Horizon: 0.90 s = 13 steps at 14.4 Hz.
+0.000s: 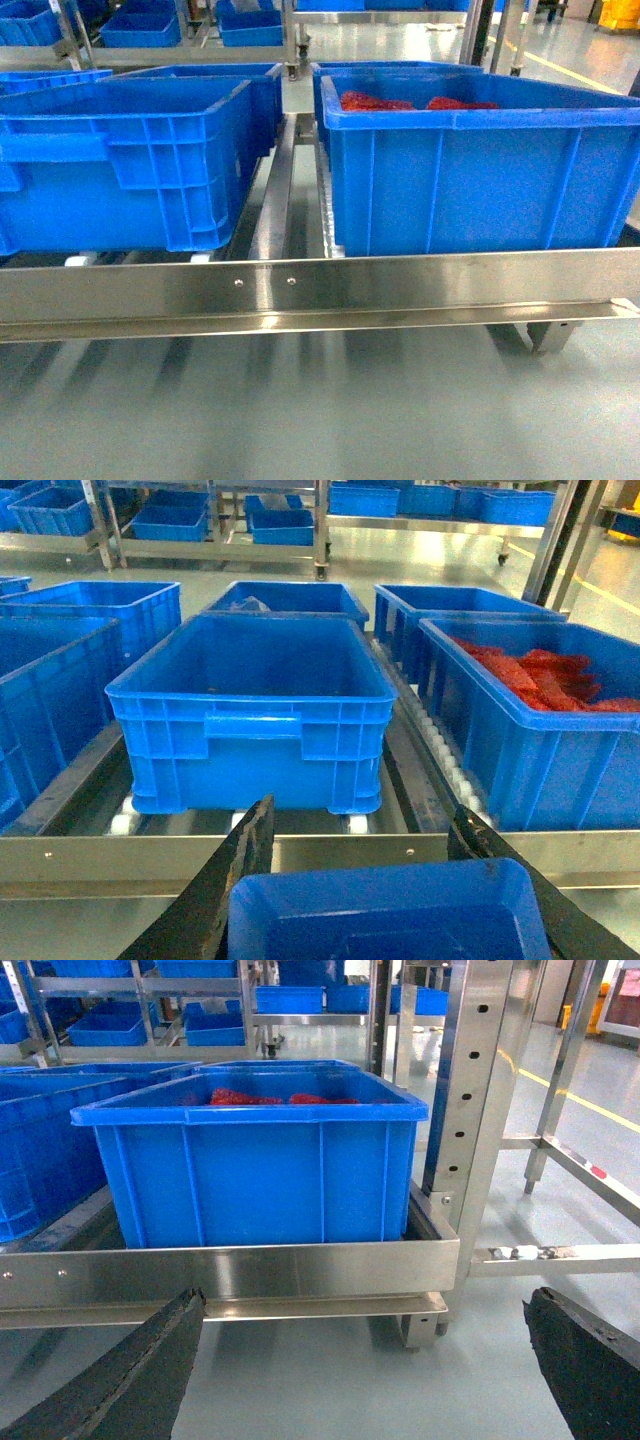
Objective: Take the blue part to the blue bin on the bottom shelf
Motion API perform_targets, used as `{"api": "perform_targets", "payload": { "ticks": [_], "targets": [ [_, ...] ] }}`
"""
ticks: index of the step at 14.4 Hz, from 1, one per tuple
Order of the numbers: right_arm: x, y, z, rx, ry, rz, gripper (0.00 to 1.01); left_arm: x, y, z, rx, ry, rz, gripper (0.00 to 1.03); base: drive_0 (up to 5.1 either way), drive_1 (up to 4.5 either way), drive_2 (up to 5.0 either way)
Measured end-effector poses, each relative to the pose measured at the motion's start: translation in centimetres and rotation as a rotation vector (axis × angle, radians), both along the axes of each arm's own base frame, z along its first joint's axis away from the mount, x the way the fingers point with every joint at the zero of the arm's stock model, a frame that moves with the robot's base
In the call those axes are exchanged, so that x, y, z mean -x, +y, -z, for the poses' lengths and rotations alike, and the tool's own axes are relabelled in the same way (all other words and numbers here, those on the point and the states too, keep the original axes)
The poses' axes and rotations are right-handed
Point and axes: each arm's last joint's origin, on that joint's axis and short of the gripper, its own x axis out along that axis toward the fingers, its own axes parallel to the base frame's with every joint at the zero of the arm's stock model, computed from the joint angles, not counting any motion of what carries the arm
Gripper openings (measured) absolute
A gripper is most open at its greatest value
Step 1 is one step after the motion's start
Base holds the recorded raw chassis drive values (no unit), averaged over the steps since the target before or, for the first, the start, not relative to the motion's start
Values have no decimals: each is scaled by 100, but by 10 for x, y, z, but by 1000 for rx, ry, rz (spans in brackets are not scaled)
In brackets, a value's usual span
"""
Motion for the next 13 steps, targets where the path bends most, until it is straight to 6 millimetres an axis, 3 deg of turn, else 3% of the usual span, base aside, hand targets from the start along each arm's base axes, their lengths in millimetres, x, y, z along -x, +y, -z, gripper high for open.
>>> {"api": "perform_targets", "payload": {
  "ticks": [8, 13],
  "targets": [
    [0, 0, 0, 0, -1, 0, 98, 0, 0, 0, 2, -4, 0, 44, 0, 0, 0],
    [0, 0, 0, 0, -3, 0, 98, 0, 0, 0, 0, 0, 0, 44, -9, 420, -437]
  ]
}}
